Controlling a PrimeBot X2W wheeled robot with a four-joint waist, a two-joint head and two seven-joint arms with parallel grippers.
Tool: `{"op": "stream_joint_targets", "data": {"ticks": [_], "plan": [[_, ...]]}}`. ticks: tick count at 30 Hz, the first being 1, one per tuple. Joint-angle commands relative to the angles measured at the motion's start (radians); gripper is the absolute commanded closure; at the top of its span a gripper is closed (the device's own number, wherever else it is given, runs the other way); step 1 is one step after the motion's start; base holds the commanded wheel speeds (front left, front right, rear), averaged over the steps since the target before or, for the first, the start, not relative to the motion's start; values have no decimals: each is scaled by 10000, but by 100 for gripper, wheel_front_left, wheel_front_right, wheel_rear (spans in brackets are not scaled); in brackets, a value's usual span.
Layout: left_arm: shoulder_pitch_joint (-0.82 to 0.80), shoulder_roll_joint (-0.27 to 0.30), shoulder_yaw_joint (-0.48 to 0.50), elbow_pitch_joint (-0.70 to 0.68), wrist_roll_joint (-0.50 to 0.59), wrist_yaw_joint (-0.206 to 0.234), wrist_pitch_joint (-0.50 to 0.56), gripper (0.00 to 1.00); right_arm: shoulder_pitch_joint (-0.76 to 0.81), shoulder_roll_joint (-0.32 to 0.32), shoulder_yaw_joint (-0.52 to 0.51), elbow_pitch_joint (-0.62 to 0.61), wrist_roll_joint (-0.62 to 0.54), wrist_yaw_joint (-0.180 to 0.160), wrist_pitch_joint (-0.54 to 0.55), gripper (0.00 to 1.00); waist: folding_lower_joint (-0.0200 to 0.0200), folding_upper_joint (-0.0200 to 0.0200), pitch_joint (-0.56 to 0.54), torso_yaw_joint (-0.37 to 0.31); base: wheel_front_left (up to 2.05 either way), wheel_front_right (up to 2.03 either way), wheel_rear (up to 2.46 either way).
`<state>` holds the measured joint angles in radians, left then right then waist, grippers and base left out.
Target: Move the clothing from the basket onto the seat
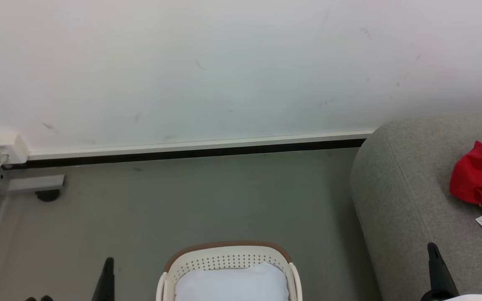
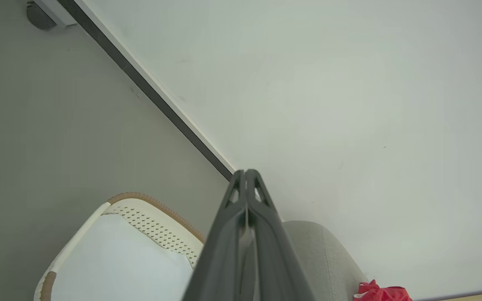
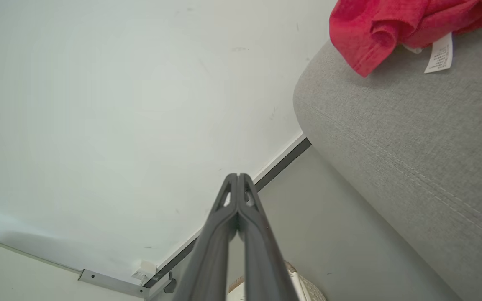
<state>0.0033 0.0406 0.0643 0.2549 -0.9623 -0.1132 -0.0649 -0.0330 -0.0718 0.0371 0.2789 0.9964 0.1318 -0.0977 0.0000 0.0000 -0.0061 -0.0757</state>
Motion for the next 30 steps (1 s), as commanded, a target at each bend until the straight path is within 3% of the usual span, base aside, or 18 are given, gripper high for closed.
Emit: {"op": "stream_joint_targets", "data": {"ticks": [1,30], "plan": [[-221,85,65,-120,-289,-28,76,100,-217,-105,-64,-141,293,-8,48,100,0,0,2,14,0,0,0],[-672,109,277,-120,-3164,-113,891,100,-493,-119,-547,-258,3185,-12,860,100,0,0,37,299,0,0,0]]}}
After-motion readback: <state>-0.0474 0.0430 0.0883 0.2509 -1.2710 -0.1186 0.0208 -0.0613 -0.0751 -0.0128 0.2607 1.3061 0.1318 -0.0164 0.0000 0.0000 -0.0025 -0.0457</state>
